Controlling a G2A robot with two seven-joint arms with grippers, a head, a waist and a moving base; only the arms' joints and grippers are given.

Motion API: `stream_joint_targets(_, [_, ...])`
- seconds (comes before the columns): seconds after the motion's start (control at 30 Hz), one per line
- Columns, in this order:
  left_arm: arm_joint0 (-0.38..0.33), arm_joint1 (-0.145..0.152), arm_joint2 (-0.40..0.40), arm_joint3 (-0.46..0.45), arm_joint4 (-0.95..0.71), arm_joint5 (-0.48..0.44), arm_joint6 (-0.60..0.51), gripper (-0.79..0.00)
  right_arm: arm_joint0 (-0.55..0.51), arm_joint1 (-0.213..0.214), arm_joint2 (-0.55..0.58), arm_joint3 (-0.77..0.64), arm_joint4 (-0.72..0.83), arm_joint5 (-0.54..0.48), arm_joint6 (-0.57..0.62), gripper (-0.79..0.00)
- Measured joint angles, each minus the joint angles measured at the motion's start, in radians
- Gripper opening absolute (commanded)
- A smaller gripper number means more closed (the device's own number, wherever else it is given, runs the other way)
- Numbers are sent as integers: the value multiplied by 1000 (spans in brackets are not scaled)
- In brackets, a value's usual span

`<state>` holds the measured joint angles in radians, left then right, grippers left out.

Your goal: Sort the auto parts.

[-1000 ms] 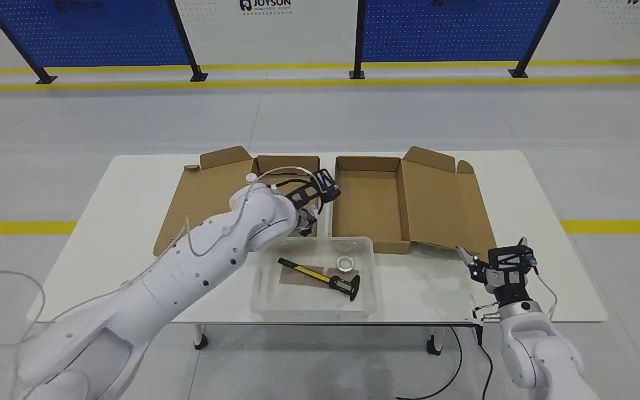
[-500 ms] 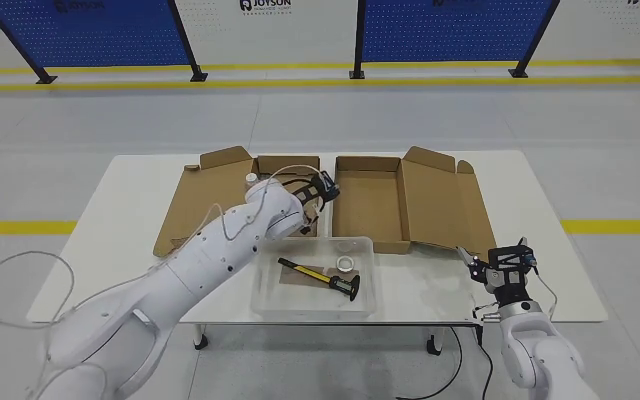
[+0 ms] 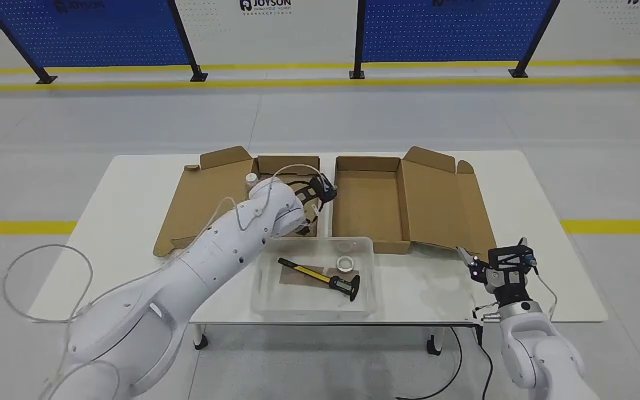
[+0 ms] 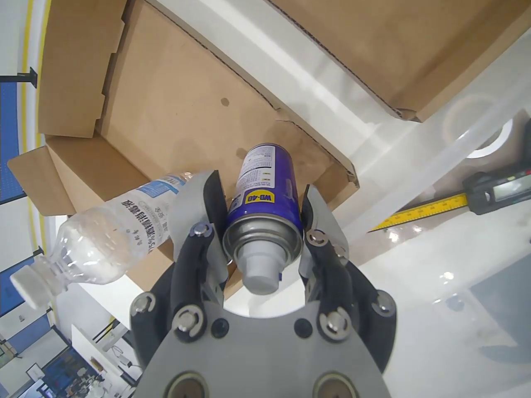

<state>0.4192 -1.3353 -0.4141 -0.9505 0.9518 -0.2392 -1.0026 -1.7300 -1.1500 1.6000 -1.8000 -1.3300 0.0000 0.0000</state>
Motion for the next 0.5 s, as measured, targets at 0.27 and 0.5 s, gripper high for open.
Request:
stream_joint_targets(0.27, [-14,-40,5,74,10,-9,15,-603,0,0,0,0,0,0,0,0])
stream_joint_targets(0.5, [-28,-67,6,117,29,-26,21,-502,0,0,0,0,0,0,0,0])
